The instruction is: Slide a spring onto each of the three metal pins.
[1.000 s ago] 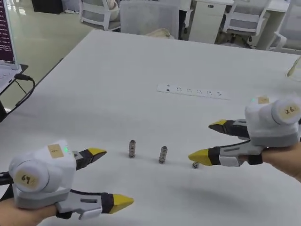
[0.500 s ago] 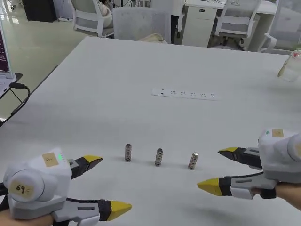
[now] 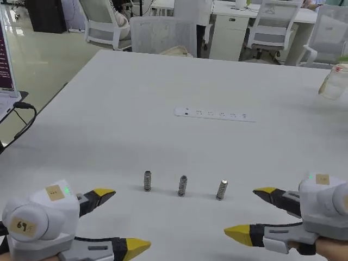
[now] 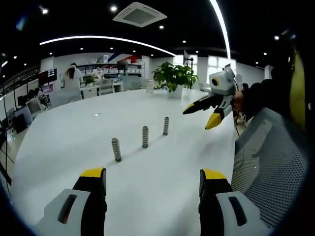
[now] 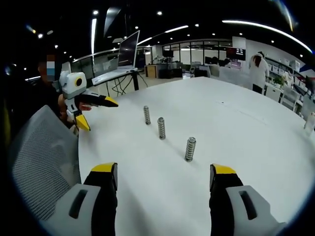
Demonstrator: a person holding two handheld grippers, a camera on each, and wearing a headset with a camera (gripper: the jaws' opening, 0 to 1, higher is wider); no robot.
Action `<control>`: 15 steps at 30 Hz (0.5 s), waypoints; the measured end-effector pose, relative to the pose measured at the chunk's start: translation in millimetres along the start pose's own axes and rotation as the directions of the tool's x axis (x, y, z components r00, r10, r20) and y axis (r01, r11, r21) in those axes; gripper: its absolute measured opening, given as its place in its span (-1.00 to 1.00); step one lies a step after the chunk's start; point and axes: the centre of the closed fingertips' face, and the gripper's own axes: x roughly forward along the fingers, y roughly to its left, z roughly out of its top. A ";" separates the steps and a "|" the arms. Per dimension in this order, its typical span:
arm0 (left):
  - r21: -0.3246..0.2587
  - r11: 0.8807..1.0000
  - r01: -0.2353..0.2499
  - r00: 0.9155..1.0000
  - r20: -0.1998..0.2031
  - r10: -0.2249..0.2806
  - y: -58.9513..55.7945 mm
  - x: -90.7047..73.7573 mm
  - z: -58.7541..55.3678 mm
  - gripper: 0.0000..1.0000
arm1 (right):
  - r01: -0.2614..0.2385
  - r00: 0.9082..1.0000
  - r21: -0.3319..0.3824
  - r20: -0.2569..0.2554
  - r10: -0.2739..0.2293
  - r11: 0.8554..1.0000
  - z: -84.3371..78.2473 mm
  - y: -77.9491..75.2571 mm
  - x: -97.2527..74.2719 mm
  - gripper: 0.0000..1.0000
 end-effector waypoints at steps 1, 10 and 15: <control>-0.001 1.000 0.000 1.000 0.002 0.000 -0.1 -0.1 0.3 0.48 | 0.004 1.000 0.000 0.003 -0.004 1.000 0.0 0.0 -0.7 0.51; -0.015 1.000 -0.016 1.000 0.015 0.016 4.7 -1.8 1.2 0.48 | 0.022 1.000 0.008 0.012 -0.022 1.000 0.6 -0.2 -3.6 0.52; -0.018 1.000 -0.018 1.000 0.018 0.019 5.2 -1.6 1.0 0.48 | 0.032 0.999 0.011 0.016 -0.032 0.999 1.1 -1.3 -5.4 0.52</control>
